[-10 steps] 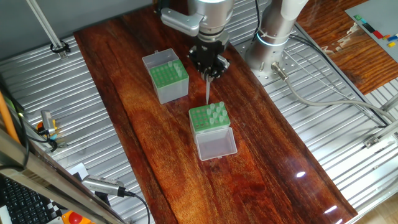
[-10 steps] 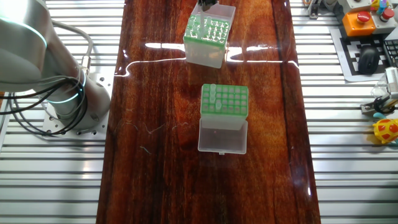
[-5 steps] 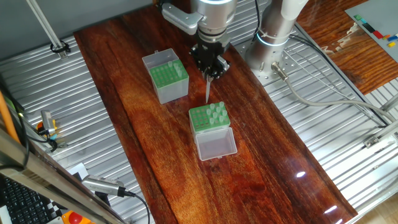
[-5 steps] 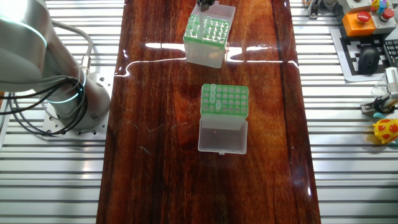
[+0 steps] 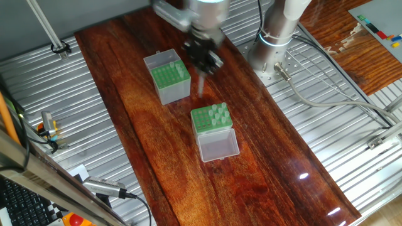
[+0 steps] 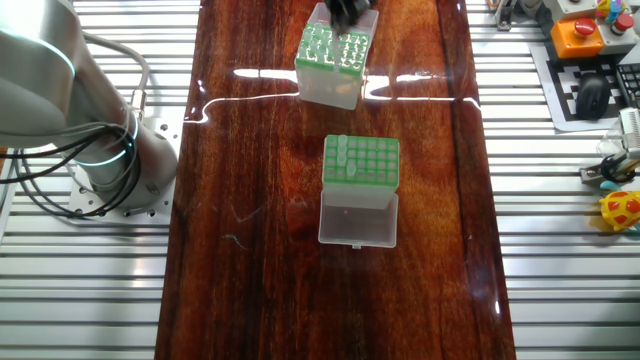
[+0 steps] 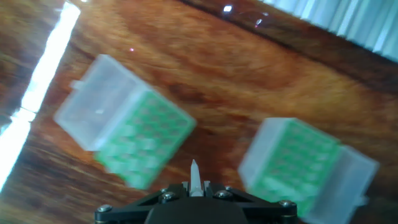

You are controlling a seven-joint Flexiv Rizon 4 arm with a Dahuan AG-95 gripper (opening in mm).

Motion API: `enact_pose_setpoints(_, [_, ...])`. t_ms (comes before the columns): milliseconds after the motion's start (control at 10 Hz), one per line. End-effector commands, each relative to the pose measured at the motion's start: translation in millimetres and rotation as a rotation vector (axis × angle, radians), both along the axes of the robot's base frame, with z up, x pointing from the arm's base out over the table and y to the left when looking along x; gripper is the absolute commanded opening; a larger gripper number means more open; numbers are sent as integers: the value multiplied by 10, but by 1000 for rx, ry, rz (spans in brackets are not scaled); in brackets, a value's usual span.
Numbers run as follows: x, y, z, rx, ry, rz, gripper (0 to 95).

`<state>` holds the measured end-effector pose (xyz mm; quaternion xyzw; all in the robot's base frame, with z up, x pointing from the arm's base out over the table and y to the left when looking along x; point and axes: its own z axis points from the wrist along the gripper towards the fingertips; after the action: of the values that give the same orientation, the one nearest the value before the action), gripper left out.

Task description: Transfer all large pipette tips from one holder to another

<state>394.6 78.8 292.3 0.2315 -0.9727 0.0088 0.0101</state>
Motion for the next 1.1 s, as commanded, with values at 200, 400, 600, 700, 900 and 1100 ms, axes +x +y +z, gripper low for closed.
enact_pose_setpoints(200, [58, -257, 69, 18, 27, 57, 0])
enact_pose_setpoints(400, [58, -257, 69, 10, 28, 49, 0])
enact_pose_setpoints(600, [58, -257, 69, 9, 10, 37, 0])
enact_pose_setpoints(700, [58, -257, 69, 7, 8, 29, 0])
enact_pose_setpoints(900, [89, -371, 102, 2, 10, 36, 0])
enact_pose_setpoints(1100, [193, -631, 142, 11, 11, 64, 0])
